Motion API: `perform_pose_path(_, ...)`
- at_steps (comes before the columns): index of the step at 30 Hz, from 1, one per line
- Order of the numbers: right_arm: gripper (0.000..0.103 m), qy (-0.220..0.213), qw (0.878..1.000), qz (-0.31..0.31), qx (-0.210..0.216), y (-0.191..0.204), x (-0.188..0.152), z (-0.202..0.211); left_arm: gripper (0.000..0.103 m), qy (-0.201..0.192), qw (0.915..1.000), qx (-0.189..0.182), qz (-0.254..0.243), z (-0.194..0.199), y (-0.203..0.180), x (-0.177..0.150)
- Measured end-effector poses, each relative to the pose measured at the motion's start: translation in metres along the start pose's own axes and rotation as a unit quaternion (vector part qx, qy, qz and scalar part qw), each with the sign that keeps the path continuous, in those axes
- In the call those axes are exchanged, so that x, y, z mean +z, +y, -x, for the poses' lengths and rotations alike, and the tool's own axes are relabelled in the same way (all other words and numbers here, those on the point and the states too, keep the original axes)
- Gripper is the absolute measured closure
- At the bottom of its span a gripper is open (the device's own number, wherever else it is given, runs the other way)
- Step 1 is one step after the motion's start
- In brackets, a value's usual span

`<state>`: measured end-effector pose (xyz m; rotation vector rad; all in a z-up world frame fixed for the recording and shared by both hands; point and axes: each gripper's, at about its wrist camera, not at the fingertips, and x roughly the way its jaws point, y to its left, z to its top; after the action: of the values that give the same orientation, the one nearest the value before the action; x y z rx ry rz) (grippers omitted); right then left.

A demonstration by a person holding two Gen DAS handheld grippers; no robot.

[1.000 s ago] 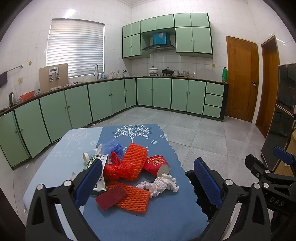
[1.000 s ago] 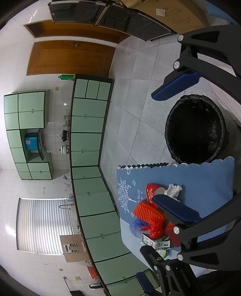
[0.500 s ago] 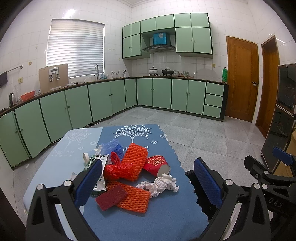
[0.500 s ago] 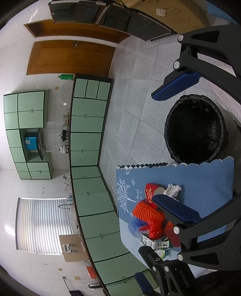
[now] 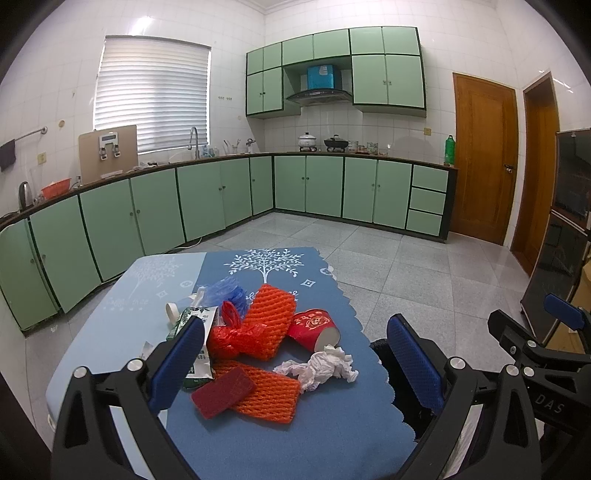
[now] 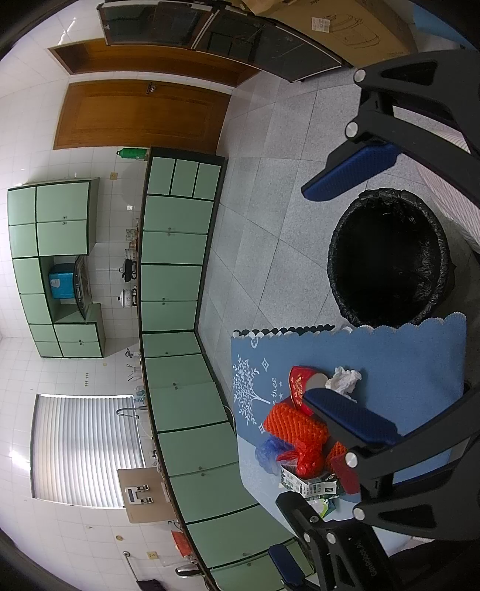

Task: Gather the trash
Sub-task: 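Grasp the crumpled white tissue with the right gripper while the left gripper approaches the red scouring pad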

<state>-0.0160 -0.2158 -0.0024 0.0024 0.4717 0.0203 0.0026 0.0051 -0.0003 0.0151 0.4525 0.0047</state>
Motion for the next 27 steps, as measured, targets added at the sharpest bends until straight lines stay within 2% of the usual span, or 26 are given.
perform_pose_path(10,0.005,0.012,1.000,0.000,0.012,0.003,-0.001,-0.009,0.006,0.002,0.9999,0.010,0.008,-0.005,0.010,-0.003)
perform_pose_path(18,0.005,0.038,0.998,0.001,0.049,0.017,-0.008,-0.045,0.006,0.026,0.9958,0.084,0.026,-0.036,0.062,-0.018)
perform_pose_path(23,0.005,0.046,0.995,0.008,0.085,0.035,-0.016,-0.081,0.006,0.053,0.9911,0.116,0.037,-0.058,0.090,-0.035)
perform_pose_path(27,0.005,0.062,0.992,0.014,0.111,0.057,-0.023,-0.107,0.006,0.064,0.9885,0.127,0.050,-0.071,0.109,-0.047)
